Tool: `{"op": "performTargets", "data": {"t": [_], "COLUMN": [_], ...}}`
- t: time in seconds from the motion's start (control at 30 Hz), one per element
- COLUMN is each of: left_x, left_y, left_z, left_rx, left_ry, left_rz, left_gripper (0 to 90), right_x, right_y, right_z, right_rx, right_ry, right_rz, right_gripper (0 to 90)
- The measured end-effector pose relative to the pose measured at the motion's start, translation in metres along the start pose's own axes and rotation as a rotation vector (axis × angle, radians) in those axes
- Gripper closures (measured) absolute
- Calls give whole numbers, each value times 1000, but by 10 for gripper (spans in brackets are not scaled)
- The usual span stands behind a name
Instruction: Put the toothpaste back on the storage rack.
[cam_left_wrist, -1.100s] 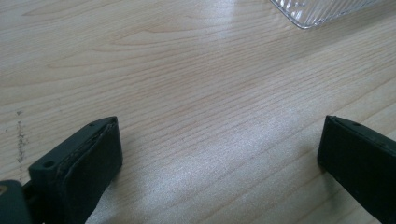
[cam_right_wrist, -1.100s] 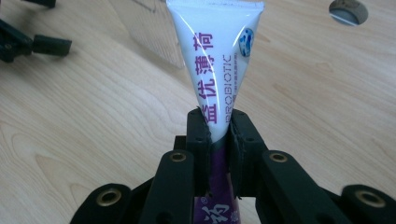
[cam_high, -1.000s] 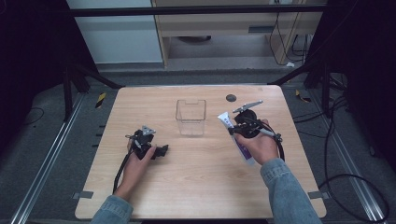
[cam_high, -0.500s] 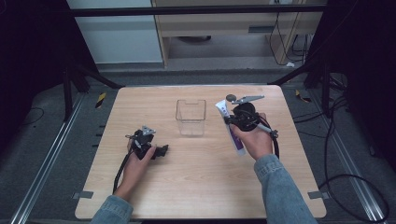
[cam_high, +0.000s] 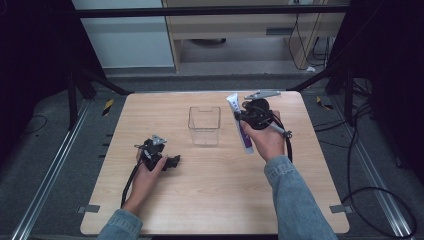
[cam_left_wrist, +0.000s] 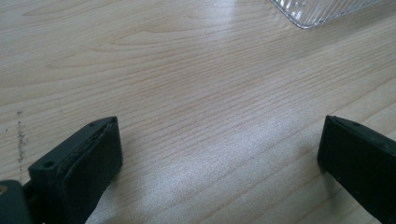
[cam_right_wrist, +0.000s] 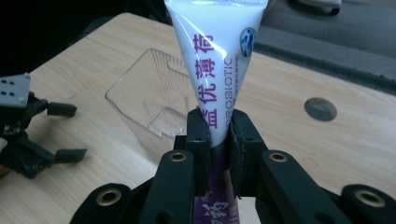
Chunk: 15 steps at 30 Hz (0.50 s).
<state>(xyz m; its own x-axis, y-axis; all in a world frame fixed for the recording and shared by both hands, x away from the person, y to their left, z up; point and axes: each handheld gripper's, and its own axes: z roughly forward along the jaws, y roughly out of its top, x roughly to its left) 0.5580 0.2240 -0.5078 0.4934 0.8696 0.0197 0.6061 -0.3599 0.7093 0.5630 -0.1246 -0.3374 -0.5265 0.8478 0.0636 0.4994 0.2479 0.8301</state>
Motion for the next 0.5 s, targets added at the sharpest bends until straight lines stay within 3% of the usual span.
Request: {"op": "performTargets", "data": {"t": [0.1,0.5], "left_x": [0,0], "left_y": [0,0], "left_z": [0,0], "left_rx": [-2,-2], "left_ry": [0,0], "left_rz": [-2,1], "left_gripper": [0,0], "right_x": [2,7], "right_y": [13,44], "right_z": [2,9], "right_rx": [-44,-115], "right_ry": [-1,-14], "right_rz": [2,-3], "right_gripper": [801,801]}}
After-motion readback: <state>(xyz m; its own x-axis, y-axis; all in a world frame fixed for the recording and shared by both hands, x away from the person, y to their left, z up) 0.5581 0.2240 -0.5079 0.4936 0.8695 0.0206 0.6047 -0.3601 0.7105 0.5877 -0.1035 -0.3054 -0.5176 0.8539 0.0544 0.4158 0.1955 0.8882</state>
